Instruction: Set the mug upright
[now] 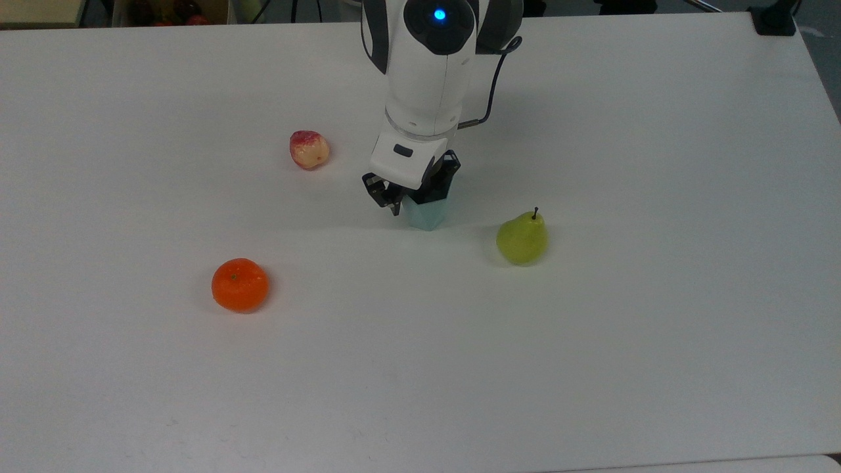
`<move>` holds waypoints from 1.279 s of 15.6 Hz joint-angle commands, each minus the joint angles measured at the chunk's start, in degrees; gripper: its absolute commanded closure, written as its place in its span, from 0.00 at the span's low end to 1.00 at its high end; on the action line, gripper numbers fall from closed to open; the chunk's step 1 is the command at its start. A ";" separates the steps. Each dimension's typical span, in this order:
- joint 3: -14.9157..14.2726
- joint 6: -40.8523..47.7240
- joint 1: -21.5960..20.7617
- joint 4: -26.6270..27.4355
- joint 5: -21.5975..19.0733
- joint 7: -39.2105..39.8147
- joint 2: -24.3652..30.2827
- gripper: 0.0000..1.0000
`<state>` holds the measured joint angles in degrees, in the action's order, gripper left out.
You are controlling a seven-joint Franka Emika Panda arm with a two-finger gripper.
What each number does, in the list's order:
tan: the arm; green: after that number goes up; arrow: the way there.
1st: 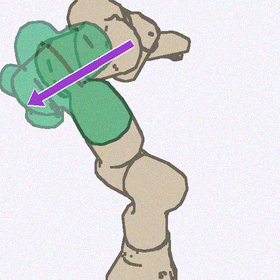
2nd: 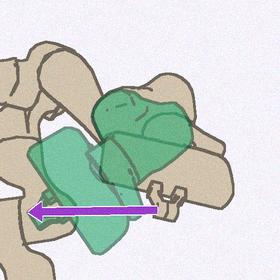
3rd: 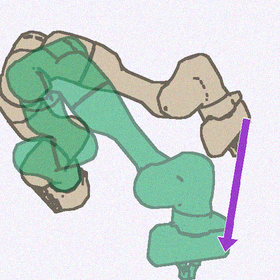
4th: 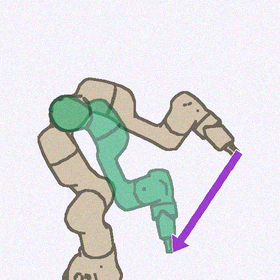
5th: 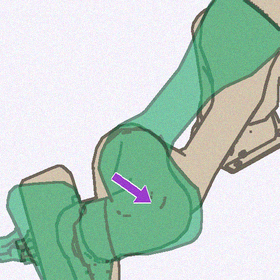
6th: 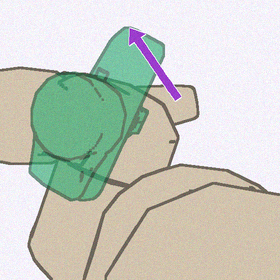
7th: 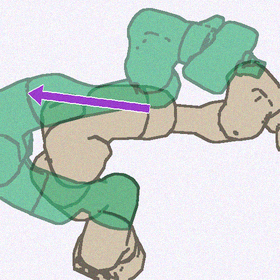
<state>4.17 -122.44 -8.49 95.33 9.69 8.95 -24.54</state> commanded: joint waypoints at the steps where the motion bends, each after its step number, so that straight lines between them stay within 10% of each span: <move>1: -0.22 -1.04 0.14 0.65 -1.08 1.95 1.07 0.03; 20: -1.27 24.44 6.12 -0.32 -6.88 -9.48 23.13 0.00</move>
<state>3.01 -98.90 -2.06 93.29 3.70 0.84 -3.25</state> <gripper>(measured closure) 0.000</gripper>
